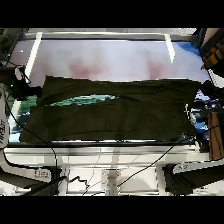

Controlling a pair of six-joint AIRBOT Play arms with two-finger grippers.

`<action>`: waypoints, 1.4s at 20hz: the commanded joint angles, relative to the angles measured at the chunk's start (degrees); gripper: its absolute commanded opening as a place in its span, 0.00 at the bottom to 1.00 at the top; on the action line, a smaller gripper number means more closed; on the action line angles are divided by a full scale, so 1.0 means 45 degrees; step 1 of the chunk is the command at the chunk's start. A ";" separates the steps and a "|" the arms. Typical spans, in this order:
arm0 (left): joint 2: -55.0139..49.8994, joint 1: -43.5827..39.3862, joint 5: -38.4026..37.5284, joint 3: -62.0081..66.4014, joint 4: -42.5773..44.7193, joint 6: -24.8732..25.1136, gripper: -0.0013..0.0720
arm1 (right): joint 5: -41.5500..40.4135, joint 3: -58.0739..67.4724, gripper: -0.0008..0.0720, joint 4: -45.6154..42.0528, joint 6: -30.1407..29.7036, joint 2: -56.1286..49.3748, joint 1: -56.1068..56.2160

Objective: Fold the clothes and pants, and hang the long-sleeved shirts on hangers.

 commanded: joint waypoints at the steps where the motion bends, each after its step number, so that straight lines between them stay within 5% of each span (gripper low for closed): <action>1: -0.0092 0.0063 0.0923 -0.0044 -0.0068 -0.2021 0.97 | 0.0019 0.0005 0.05 -0.0024 0.0005 0.0000 0.0000; 3: -0.0233 0.0063 0.1316 -0.0049 -0.0729 -0.3118 0.97 | 0.0015 0.0005 0.05 -0.0024 0.0000 0.0000 0.0000; 10: -0.1433 -0.0049 0.1282 -0.0049 -0.2846 -0.3230 0.91 | 0.0010 0.0005 0.05 -0.0029 0.0000 0.0000 0.0000; 12: -0.1724 -0.0049 0.1336 -0.0049 -0.2841 -0.3220 0.63 | 0.0010 0.0005 0.05 -0.0029 0.0000 0.0000 0.0000; 15: -0.2050 -0.0063 0.1676 -0.0044 -0.2851 -0.2793 0.10 | 0.0024 0.0005 0.05 -0.0024 0.0005 0.0000 0.0000; 16: -0.2069 -0.0107 0.1880 -0.0044 -0.2856 -0.2594 0.04 | 0.0024 0.0005 0.05 -0.0024 0.0005 0.0000 0.0000; 28: -0.1705 -0.0355 0.4896 0.6499 -0.2691 -0.1865 0.03 | -0.0539 0.0019 0.05 0.1477 0.0000 0.0005 0.0005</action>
